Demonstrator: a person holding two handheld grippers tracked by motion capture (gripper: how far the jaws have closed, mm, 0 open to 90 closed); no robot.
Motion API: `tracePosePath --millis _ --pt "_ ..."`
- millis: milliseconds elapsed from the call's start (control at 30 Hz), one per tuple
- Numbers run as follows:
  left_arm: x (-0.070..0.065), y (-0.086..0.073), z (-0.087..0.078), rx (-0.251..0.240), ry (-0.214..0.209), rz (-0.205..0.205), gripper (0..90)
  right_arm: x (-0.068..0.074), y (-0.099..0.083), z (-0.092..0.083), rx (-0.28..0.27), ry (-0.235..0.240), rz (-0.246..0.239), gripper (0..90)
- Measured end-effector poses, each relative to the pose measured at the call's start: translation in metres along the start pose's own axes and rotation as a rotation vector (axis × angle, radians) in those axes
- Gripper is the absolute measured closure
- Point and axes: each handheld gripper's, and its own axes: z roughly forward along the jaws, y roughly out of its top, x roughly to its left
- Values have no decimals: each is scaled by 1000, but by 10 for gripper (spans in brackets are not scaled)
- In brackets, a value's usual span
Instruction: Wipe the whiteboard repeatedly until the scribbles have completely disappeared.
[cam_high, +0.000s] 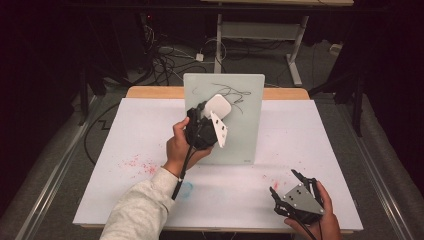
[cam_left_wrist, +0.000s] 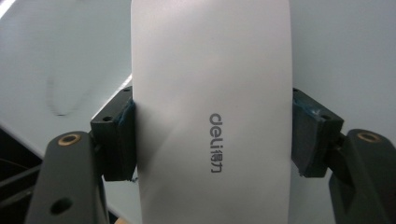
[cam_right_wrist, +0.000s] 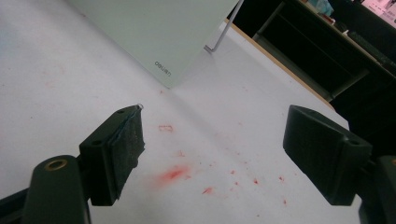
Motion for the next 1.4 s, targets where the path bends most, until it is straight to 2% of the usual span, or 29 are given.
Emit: tracePosePath --millis 67,133,200,267,500,567,667,733,833,933,1000,1100,1300,1400 --pt "-6 0 0 4 2 10 286 0 0 0 0 0 -3 207" --pt "-2 0 0 2 -16 9 285 1 0 0 0 1 -3 207" --pt "4 0 -1 4 -12 8 286 1 1 0 -1 0 -2 207" --pt "15 -1 -2 3 -10 -28 286 1 0 0 2 0 -2 208" --pt "61 -7 -6 14 32 -167 286 1 0 0 2 1 0 208" --pt "66 -7 -6 13 26 -189 286 1 1 0 2 1 -2 208" --pt "63 -5 -5 16 38 -195 286 2 1 0 2 1 0 208" --pt "58 -4 -5 11 23 -214 286 2 1 0 2 2 -2 208" --pt "39 -1 -3 13 27 -154 286 2 1 0 4 4 -5 208" --pt "21 5 -1 12 13 -89 286 3 1 0 3 5 -6 209" --pt "16 9 0 9 9 -76 285 2 2 -1 -2 0 -12 210" --pt "19 13 1 2 -1 -82 285 1 2 -2 -6 1 2 210" --pt "38 29 4 -7 3 -127 285 1 1 -1 -5 4 -4 209" --pt "41 36 5 -13 5 -140 285 2 1 -1 -4 5 -3 209"
